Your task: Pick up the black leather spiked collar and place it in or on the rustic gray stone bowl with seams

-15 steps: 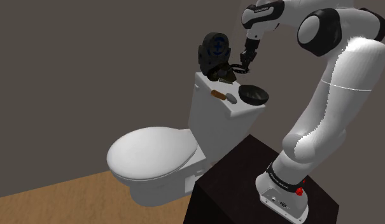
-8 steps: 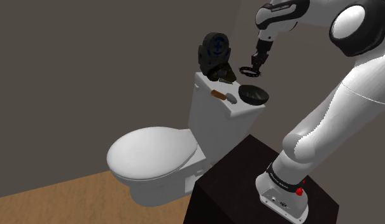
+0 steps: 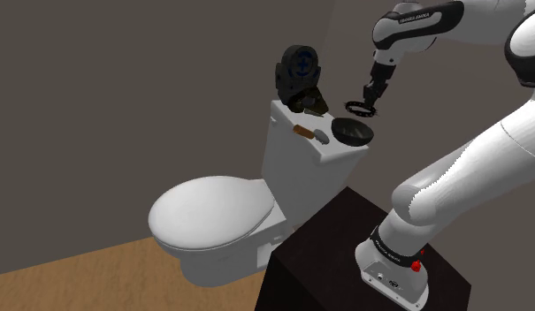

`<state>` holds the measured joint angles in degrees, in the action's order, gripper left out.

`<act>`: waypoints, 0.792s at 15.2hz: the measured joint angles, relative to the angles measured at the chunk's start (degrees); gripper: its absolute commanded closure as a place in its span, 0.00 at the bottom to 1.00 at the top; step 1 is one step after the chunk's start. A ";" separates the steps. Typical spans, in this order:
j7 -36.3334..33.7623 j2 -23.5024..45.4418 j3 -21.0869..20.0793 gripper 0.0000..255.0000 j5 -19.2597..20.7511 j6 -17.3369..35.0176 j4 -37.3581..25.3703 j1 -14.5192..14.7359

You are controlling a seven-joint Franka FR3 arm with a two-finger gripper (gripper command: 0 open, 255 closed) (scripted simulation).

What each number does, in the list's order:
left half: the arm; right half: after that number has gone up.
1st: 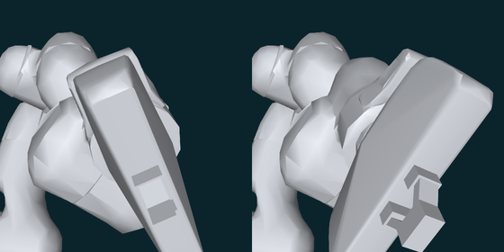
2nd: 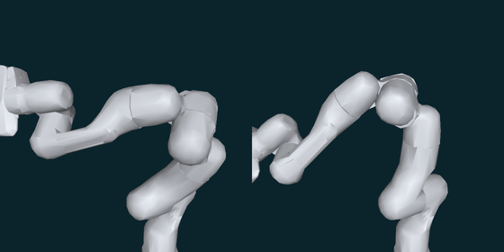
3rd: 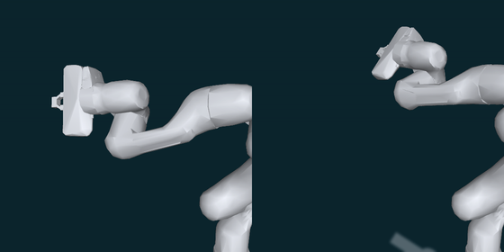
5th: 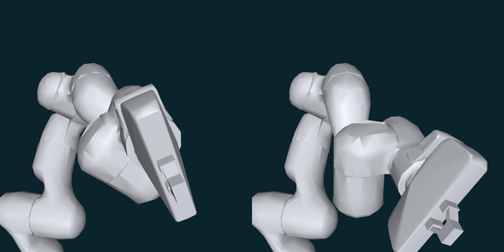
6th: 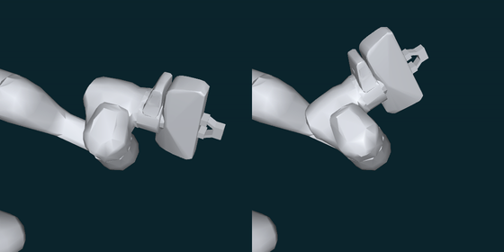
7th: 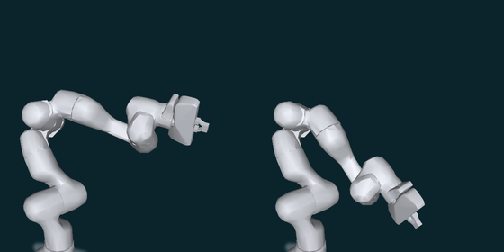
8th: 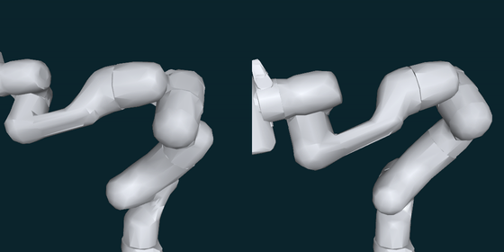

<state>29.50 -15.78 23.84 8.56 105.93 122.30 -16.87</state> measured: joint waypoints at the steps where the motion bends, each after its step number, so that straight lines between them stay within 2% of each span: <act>1: 0.06 0.04 0.11 1.00 0.05 0.74 0.70 -0.06; 12: 0.16 2.06 1.01 1.00 -0.06 9.25 7.30 -0.20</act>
<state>29.66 -13.72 24.85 8.50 115.18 129.60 -17.07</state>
